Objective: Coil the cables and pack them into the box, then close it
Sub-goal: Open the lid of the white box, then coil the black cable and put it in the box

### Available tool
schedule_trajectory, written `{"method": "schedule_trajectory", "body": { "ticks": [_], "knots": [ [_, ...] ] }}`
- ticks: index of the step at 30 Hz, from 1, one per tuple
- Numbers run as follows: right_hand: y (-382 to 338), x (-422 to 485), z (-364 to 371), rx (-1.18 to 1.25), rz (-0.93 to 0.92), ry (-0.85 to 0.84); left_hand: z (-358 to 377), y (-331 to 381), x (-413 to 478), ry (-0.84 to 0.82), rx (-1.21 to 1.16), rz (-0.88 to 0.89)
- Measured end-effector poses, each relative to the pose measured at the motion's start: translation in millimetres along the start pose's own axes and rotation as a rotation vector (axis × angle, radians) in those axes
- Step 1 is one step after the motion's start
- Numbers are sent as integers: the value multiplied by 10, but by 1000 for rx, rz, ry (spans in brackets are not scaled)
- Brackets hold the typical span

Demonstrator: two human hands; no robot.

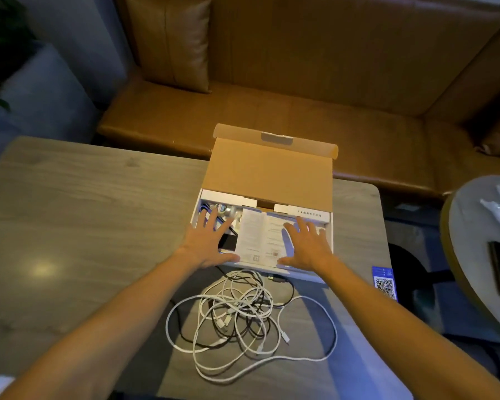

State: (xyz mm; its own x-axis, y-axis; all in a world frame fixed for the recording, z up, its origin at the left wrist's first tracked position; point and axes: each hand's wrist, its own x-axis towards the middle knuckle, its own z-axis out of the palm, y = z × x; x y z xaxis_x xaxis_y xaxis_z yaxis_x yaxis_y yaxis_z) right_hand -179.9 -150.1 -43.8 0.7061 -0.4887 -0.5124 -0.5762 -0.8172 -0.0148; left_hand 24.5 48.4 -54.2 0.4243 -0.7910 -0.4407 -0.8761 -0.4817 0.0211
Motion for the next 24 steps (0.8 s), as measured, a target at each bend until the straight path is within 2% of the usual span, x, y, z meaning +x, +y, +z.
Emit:
{"method": "schedule_trajectory", "body": {
  "ticks": [4, 7, 24],
  "knots": [
    [156, -176, 152, 76, 51, 4, 120, -71, -147, -2, -21, -8],
    [210, -282, 179, 168, 24, 13, 209, -75, -170, 33, -82, -50],
    [227, -62, 3, 194, 119, 137, 42, -42, 246, 94, -90, -77]
  ]
}}
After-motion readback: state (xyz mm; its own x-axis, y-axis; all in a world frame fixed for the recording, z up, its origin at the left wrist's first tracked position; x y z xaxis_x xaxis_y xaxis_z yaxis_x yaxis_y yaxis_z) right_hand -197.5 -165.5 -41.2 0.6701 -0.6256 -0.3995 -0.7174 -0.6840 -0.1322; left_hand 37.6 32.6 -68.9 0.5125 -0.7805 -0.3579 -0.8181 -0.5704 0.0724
